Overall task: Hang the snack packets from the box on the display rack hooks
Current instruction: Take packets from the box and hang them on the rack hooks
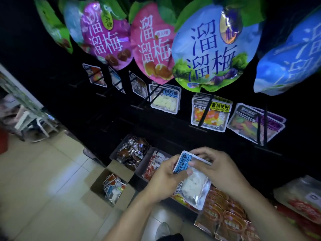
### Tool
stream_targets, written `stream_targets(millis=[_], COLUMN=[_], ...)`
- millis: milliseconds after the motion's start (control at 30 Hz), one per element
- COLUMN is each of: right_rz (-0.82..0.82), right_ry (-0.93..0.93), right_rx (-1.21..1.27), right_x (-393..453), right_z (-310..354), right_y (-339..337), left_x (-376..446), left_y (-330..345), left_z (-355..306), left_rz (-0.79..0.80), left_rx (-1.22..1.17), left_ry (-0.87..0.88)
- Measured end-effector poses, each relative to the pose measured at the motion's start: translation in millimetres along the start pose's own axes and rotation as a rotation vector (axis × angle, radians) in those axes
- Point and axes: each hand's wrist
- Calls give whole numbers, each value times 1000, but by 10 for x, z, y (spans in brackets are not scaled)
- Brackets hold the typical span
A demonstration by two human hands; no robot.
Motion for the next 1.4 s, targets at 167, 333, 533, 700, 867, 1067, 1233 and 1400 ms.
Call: stream_targets(millis=[167, 333, 533, 700, 867, 1067, 1233, 1400], right_rz=[57, -41, -56, 99, 130, 120, -40, -239], right_ry=[-45, -31, 48, 62, 74, 94, 92, 106], right_rx=[-51, 198, 550, 508, 496, 430, 384, 380], right_x=[-29, -119, -198, -63, 222, 961, 1846, 2523], right_z=[96, 73, 115, 321, 578, 997, 1461, 1811], right_y=[96, 43, 113, 415, 899, 1834, 2632, 2904], left_x=[-296, -455, -545, -739, -848, -749, -364, 140], left_y=[-37, 8, 212, -111, -573, -1723, -3140, -3961], left_z=[-2, 16, 6, 85, 177, 306, 289, 43], left_rz=[-193, -362, -432, -553, -641, -783, -680, -562], left_rx=[-63, -357, -405, -382, -417, -474, -409, -245], left_ry=[-28, -79, -58, -38, -32, -71, -85, -60])
Point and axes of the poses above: each hand's wrist, its own x-axis towards the middle knuckle, its own y-axis out of the palm, z = x × y, and after that the axes turned 3 degrees about z, right-handed
